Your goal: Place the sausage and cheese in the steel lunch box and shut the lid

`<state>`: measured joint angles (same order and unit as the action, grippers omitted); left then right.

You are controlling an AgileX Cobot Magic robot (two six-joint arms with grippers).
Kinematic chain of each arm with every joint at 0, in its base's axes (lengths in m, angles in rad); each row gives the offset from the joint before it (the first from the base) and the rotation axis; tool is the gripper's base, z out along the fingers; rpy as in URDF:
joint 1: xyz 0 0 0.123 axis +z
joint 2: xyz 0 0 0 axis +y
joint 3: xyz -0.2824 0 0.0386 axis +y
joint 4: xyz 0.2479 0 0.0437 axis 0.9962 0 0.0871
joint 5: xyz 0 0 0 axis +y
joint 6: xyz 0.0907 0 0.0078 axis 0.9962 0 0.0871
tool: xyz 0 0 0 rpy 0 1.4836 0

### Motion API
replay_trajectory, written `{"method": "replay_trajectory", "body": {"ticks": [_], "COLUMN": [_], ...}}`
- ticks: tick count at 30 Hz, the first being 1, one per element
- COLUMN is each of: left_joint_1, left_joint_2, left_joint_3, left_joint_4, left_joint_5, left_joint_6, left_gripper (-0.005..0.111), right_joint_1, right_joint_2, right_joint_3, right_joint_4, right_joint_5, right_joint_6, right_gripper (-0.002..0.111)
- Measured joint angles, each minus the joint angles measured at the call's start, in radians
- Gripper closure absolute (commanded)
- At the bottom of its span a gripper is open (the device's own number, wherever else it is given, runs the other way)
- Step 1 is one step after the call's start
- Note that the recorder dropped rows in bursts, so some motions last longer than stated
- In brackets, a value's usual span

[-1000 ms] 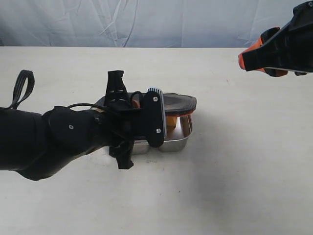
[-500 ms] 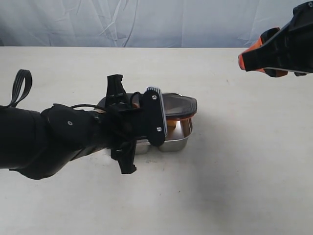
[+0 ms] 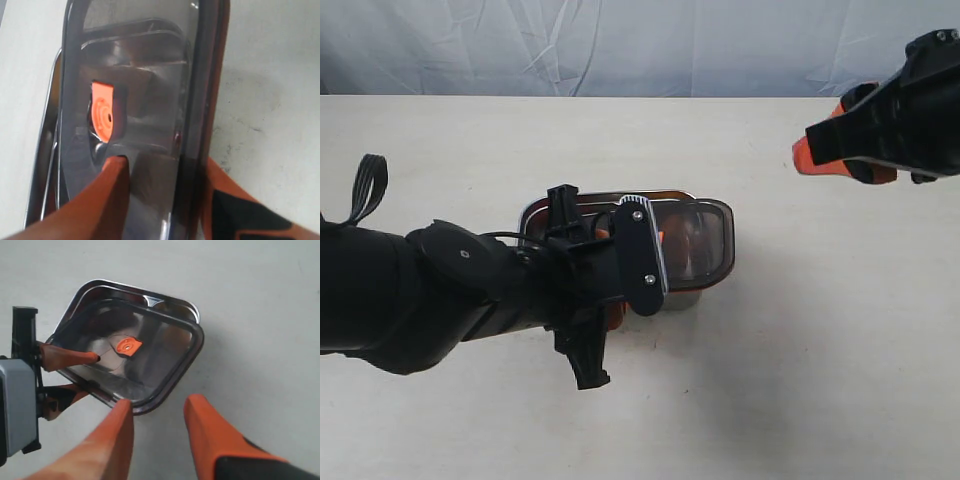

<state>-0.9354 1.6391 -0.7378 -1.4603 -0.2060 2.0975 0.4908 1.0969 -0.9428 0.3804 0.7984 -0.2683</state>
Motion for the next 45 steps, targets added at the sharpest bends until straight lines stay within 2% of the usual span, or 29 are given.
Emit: {"method": "replay_trajectory", "body": {"ticks": [11, 22, 36, 38, 41, 43, 45], "left_joint_1": [0.000, 0.000, 0.000, 0.000, 0.000, 0.000, 0.000], "left_joint_2": [0.000, 0.000, 0.000, 0.000, 0.000, 0.000, 0.000], "left_joint_3": [0.000, 0.000, 0.000, 0.000, 0.000, 0.000, 0.000], "left_joint_4": [-0.010, -0.027, -0.051, -0.055, -0.069, -0.080, -0.089], "left_joint_5": [0.000, 0.000, 0.000, 0.000, 0.000, 0.000, -0.017], "left_joint_6": [0.000, 0.000, 0.000, 0.000, 0.000, 0.000, 0.000], "left_gripper": [0.066, 0.066, 0.065, 0.060, 0.049, 0.048, 0.048], "right_joint_1": [0.000, 0.000, 0.000, 0.000, 0.000, 0.000, 0.000], "right_joint_2": [0.141, 0.336, 0.411, 0.411, 0.413, 0.413, 0.413], "right_joint_3": [0.207, 0.219, 0.219, 0.219, 0.219, 0.219, 0.219], "right_joint_4": [0.149, 0.231, 0.388, 0.392, 0.398, 0.407, 0.412], "right_joint_5": [-0.226, -0.321, -0.348, -0.348, -0.348, -0.348, -0.351], "right_joint_6": [0.044, 0.038, -0.072, -0.075, -0.077, -0.083, -0.086], "right_gripper": [0.072, 0.072, 0.072, 0.078, 0.095, 0.104, 0.108]}}
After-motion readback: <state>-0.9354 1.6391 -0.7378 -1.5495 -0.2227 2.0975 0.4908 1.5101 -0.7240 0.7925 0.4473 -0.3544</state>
